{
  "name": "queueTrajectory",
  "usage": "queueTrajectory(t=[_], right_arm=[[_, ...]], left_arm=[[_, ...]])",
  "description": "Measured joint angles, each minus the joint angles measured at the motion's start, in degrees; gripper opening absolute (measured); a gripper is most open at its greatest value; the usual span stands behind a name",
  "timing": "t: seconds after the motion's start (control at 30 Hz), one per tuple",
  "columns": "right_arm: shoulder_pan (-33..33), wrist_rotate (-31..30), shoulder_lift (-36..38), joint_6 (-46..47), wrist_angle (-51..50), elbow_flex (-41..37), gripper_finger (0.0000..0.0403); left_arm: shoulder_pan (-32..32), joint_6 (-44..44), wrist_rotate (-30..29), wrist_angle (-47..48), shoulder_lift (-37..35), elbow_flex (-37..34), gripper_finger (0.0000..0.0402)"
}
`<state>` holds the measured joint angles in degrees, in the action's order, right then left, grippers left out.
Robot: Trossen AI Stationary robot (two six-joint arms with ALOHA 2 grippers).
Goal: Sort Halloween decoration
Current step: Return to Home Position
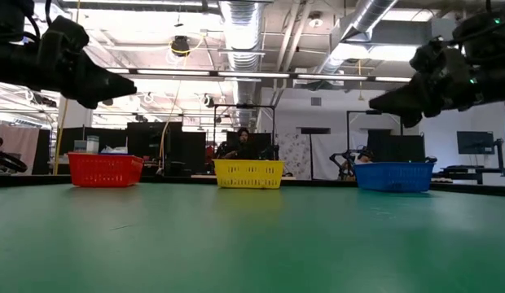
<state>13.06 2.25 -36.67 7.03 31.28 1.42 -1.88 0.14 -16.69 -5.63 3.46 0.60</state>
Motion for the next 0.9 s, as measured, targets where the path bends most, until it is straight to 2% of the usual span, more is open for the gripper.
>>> queueTrajectory(t=[0.23,0.47,0.9], right_arm=[[1.0,0.8,0.0,0.3,-0.7,-0.9,0.0049],[0.9,0.7,-0.1,7.8,-1.0,-0.9,0.0048],[0.9,0.6,-0.1,8.0,-1.0,-1.0,0.0049]], left_arm=[[-0.2,-0.4,0.4,1.6,0.0,0.0,0.0116],[-0.2,0.7,-0.1,1.5,0.0,-0.1,0.0116],[-0.2,0.6,-0.1,1.5,0.0,-0.1,0.0116]])
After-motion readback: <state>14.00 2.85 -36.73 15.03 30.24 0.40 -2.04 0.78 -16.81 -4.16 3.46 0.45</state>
